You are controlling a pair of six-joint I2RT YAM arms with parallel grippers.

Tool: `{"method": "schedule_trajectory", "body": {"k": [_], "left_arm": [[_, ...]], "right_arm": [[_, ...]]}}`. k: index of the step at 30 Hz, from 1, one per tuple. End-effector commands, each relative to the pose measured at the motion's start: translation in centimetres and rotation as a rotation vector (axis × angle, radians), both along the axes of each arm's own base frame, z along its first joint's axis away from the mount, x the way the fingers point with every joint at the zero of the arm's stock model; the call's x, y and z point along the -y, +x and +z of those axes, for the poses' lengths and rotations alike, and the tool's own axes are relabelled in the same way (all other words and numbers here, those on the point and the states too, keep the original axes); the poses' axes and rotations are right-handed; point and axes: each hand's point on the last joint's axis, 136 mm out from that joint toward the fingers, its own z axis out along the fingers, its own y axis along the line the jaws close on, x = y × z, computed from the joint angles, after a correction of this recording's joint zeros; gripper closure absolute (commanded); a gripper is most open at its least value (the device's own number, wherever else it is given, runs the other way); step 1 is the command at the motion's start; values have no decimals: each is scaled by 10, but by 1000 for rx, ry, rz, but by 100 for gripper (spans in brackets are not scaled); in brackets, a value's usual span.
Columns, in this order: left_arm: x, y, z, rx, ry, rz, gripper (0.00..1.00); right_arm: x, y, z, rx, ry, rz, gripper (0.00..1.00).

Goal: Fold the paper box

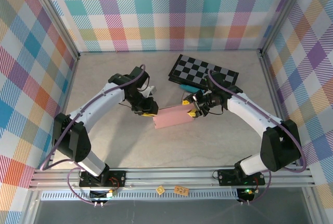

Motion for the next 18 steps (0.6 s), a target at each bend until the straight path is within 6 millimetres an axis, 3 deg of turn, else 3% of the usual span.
{"method": "schedule_trajectory", "body": {"k": [1, 6, 12, 14, 18], "left_arm": [[7, 3, 32, 32, -141, 107, 68], [-7, 13, 48, 25, -178, 385, 67], [-27, 14, 43, -95, -353, 889, 63], [-39, 10, 35, -129, -384, 1063, 51], [-37, 15, 34, -158, -455, 1173, 42]], "right_arm": [[6, -4, -18, -33, -39, 7, 55], [7, -6, -19, -38, -43, 9, 57], [6, -5, -21, -37, -42, 14, 58], [6, -5, -21, -35, -43, 13, 58], [5, -4, -21, -35, -39, 17, 58]]}}
